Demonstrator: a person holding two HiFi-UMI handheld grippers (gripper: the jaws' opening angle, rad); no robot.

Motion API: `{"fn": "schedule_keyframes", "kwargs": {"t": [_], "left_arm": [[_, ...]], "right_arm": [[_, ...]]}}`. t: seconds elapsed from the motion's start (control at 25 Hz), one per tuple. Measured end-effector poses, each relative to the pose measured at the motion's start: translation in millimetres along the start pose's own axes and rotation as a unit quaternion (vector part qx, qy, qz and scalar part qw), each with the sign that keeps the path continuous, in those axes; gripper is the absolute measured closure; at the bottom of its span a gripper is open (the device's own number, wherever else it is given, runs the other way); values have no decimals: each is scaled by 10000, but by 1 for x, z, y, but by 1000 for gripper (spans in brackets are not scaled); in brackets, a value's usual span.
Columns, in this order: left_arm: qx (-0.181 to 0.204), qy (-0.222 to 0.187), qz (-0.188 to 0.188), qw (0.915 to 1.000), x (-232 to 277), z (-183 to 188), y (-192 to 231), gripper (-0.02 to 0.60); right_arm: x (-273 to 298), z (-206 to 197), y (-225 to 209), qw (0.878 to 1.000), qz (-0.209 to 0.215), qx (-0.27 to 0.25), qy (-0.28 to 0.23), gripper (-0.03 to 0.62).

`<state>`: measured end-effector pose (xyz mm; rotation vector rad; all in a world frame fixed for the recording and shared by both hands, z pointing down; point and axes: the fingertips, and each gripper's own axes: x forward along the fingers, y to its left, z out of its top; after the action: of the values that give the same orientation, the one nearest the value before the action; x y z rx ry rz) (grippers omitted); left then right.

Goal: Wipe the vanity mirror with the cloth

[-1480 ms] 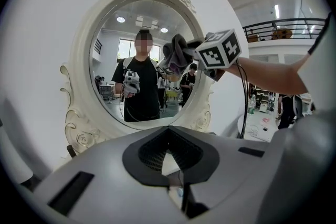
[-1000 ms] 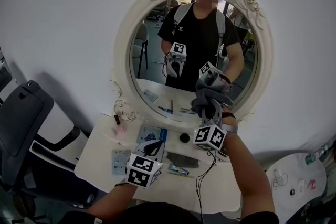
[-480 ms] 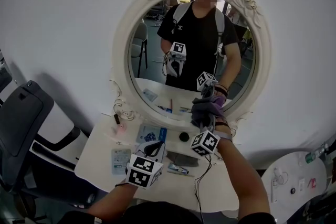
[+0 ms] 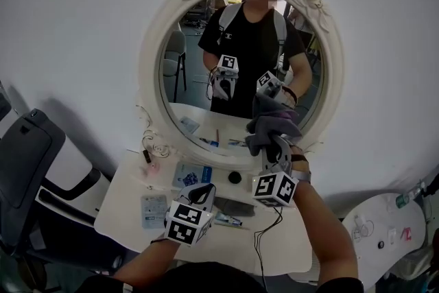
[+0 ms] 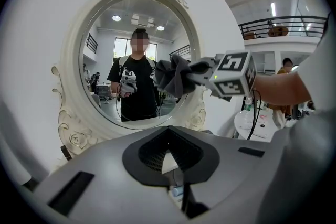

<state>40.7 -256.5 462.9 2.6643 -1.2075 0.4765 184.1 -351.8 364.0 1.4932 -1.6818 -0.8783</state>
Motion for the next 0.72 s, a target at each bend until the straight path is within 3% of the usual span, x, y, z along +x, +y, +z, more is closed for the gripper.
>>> {"fn": "schedule_keyframes", "kwargs": {"t": [0.28,0.48,0.72], "left_arm": [[46,-22,-42,10000,0,1,-9,575],[36,-39,49,10000,-6,0,-4,575],[-65,-80,191,9998,-14,-3,7,575]], "right_arm": [[-18,69,-126,9935,-809,460,-661,553],[-19,112,-210,9838,-1479,415,-923,553],[5,115,-234,9874,-1409,416,-588,553]]}}
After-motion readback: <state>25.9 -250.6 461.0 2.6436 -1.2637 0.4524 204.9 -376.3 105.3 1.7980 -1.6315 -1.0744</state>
